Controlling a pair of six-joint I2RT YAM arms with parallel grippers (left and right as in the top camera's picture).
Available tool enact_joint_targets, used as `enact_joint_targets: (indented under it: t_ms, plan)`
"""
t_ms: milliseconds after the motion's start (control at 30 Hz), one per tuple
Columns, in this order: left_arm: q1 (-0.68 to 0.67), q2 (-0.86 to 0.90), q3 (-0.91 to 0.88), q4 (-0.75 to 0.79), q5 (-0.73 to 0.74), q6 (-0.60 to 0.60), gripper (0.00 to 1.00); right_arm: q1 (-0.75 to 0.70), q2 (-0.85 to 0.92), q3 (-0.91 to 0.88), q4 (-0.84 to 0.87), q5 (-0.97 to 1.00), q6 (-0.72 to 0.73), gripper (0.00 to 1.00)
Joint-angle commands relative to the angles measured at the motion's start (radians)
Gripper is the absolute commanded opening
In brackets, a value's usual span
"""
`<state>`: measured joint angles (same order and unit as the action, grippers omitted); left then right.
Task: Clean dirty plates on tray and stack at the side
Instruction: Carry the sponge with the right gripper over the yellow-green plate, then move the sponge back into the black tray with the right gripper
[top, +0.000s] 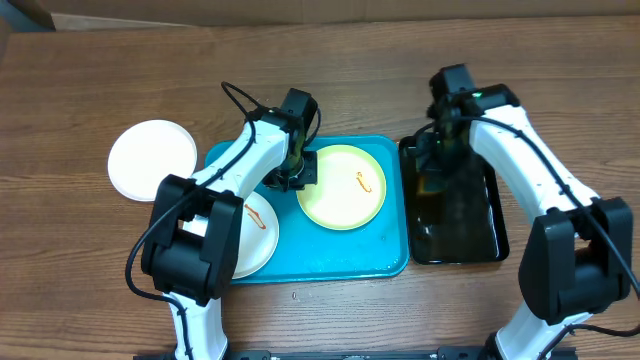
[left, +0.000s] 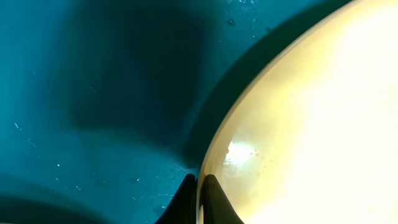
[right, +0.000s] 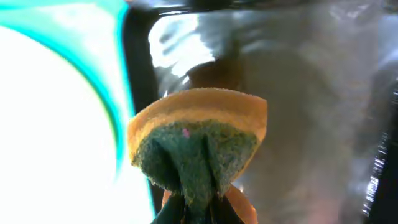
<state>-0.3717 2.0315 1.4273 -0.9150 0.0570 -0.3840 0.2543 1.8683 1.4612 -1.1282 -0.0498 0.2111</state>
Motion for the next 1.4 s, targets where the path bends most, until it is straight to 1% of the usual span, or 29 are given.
enact_joint_targets:
  t_ms: [0, 167, 367, 433, 767, 967, 1233, 1367]
  plan:
    - [0.009, 0.009, -0.005, 0.004, 0.008, -0.020, 0.04, 0.080, -0.006, 0.051, 0.033, -0.017, -0.011, 0.04]
    - [0.009, 0.009, -0.005, 0.005, 0.014, -0.020, 0.04, 0.204, -0.006, 0.052, 0.129, -0.011, -0.060, 0.04]
    - [0.009, 0.009, -0.005, 0.004, 0.014, -0.020, 0.04, 0.272, -0.002, 0.048, 0.190, 0.114, -0.060, 0.04]
    - [0.009, 0.009, -0.005, 0.004, 0.015, -0.020, 0.04, 0.282, 0.007, 0.048, 0.197, 0.116, -0.058, 0.04]
    - [0.009, 0.009, -0.005, 0.004, 0.015, -0.020, 0.04, 0.289, 0.173, 0.047, 0.243, 0.139, -0.051, 0.04]
    - [0.009, 0.009, -0.005, 0.004, 0.015, -0.020, 0.04, 0.289, 0.239, 0.045, 0.263, 0.134, 0.010, 0.04]
    - [0.009, 0.009, -0.005, 0.008, 0.015, -0.020, 0.04, 0.289, 0.257, 0.044, 0.249, -0.177, 0.026, 0.04]
    - [0.009, 0.009, -0.005, 0.012, 0.015, -0.020, 0.04, 0.289, 0.257, 0.044, 0.257, -0.293, 0.032, 0.04]
